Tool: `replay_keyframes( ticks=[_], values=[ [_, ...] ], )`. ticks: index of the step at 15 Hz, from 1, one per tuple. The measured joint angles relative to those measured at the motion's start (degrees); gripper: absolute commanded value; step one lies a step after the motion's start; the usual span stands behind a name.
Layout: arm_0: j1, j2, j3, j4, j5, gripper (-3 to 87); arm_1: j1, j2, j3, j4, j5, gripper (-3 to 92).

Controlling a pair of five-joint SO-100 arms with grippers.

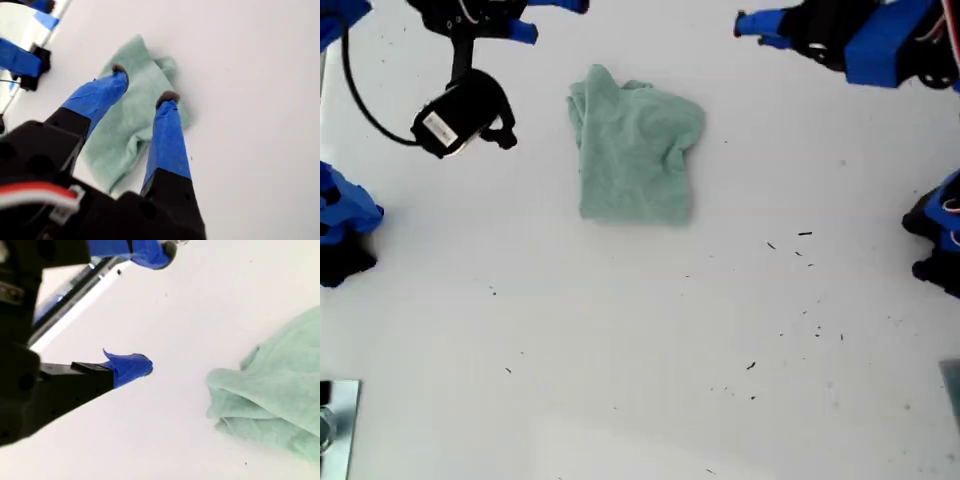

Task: Fold t shirt

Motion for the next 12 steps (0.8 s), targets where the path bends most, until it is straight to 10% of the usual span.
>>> replay_keyframes(
  ticks=[6,12],
  values=[
    [21.62,46.05,60.03,-22.50,-16.26,-0.1,-9.58,38.94,33.13,21.36,3.60,7.6],
    [37.71,97.73,96.33,-9.23,-34.72,-0.1,-23.29,58.45,46.58,40.43,15.21,3.2]
  ],
)
